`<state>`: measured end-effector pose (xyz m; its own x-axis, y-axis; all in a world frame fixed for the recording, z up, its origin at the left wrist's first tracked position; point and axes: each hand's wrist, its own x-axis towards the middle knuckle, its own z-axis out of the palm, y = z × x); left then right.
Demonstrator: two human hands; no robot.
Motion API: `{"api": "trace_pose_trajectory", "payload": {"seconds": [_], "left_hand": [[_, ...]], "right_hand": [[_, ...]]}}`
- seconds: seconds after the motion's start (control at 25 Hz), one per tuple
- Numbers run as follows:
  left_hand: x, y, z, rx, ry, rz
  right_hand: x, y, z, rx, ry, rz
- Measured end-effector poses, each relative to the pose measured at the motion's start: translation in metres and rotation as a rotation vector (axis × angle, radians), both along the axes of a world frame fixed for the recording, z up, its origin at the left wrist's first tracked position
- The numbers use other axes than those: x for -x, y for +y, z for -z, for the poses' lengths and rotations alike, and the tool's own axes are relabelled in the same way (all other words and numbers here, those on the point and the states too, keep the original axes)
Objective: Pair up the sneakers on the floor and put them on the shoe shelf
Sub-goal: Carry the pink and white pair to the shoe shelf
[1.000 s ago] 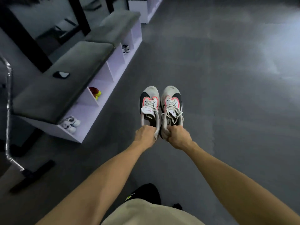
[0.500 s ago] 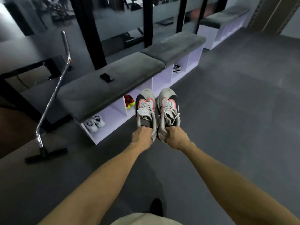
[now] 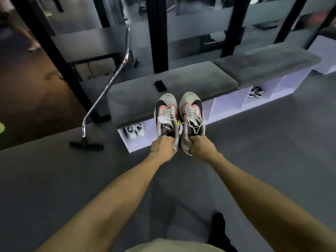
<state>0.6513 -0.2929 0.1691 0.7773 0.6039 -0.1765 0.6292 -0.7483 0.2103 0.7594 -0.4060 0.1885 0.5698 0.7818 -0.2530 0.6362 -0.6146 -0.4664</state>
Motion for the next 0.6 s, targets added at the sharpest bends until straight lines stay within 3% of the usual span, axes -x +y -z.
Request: {"api": "trace_pose_trajectory", "payload": {"seconds": [0.28,0.6], "left_hand": [[-0.089,-0.011,-0.007,0.024,0.000,-0.316],[-0.124,0.014,-0.031,0.008,0.027,-0.454]], "right_hand": [[-0.118,0.025,-0.004,-0.041,-0.004,-0.335],[-0.164,0.078,-0.008,-0.022,-0.078,-0.503]]}}
